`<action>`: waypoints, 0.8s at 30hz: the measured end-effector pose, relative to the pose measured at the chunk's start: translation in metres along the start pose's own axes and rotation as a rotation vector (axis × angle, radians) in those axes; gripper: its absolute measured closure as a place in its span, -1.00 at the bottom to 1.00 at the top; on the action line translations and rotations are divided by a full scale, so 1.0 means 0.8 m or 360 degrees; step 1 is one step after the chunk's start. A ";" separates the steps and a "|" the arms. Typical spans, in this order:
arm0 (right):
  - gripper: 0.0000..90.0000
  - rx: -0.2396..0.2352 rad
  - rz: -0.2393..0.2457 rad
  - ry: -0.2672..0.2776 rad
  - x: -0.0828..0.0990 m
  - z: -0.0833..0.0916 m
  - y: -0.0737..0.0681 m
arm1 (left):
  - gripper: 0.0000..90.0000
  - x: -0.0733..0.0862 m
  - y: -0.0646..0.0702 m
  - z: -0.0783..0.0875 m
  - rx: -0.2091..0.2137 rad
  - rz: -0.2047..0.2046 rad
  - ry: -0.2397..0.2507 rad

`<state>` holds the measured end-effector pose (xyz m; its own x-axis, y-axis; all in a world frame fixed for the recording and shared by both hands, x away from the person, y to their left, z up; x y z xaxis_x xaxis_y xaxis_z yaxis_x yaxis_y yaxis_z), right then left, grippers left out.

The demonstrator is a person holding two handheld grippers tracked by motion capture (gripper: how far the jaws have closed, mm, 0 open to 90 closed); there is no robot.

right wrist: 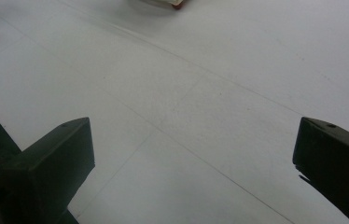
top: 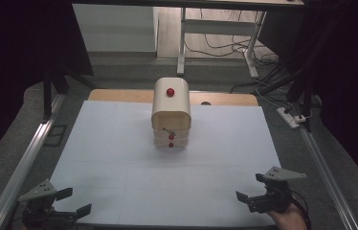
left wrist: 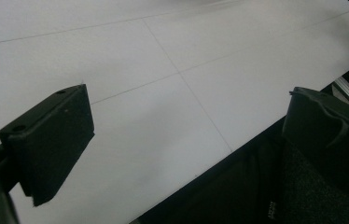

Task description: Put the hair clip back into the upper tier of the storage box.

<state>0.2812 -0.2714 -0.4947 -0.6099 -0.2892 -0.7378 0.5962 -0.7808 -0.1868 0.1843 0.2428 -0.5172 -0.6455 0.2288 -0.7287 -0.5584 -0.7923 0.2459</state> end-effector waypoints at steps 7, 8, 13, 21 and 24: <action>-1.00 0.0046 -0.0032 0.0022 0.005 0.014 0.008 | -0.95 0.000 0.000 0.000 0.0001 0.0007 0.0003; -1.00 0.0044 -0.0036 0.0024 0.005 0.016 0.008 | -0.95 0.000 0.000 0.000 0.0001 0.0008 0.0003; -1.00 0.0086 -0.0051 0.0008 0.010 0.023 0.012 | -0.95 0.000 0.000 0.000 0.0001 0.0008 0.0001; -1.00 0.0154 -0.0047 -0.0035 0.018 0.031 0.014 | -0.95 0.001 -0.001 0.000 -0.0004 0.0012 -0.0007; -1.00 0.0177 -0.0041 -0.0056 0.022 0.034 0.013 | -0.95 0.001 -0.001 0.000 -0.0007 0.0014 -0.0007</action>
<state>0.2624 -0.2996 -0.4916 -0.6434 -0.2858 -0.7102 0.5196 -0.8443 -0.1309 0.1843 0.2438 -0.5179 -0.6527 0.2239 -0.7237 -0.5503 -0.7967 0.2498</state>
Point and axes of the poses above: each handheld gripper's, and its own axes: z roughly backward along the jaws, x roughly out of its underside, y roughly to its right, the point moved 7 cm from there along -z, roughly forward along the jaws, and after that the axes turned 6 degrees about -z, right-handed, at the moved point
